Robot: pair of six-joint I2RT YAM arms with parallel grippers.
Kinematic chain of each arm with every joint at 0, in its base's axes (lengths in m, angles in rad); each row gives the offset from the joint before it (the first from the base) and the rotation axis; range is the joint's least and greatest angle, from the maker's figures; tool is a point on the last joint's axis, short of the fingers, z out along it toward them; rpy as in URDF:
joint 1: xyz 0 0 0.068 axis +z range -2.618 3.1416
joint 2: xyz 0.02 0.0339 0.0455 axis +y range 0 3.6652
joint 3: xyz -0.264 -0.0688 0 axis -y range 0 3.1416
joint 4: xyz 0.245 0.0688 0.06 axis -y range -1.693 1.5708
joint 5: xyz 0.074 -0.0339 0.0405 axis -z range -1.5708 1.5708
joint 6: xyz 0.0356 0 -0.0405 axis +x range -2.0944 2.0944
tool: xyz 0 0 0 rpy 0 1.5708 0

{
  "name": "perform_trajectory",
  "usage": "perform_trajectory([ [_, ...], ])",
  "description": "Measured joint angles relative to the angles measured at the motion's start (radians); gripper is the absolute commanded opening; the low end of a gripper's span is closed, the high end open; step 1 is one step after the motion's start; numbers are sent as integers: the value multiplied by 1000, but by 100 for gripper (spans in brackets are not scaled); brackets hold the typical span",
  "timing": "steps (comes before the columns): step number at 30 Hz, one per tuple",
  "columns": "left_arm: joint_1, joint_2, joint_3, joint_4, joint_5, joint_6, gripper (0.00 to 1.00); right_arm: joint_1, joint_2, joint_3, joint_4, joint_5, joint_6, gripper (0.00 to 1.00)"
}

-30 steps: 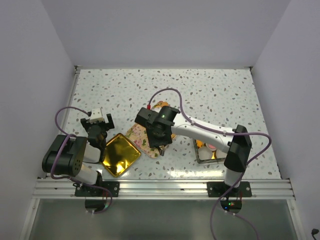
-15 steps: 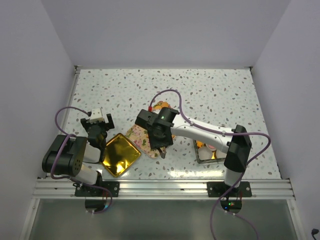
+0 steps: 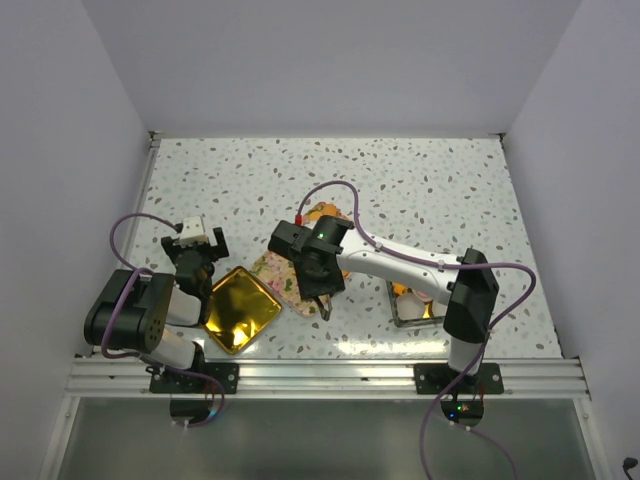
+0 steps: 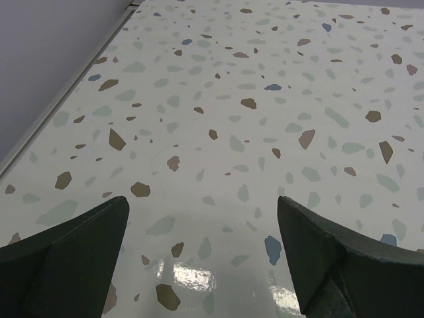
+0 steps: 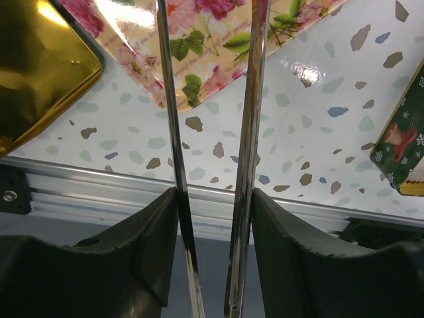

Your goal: Pack the cookies

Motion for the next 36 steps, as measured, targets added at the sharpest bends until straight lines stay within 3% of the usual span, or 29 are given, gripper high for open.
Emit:
perform_trajectory([
  [21,0,0,0,0,0,0,100,0,-5,-31,5,0,0,49],
  [36,0,0,0,0,0,0,100,0,-161,-138,9,18,2,49],
])
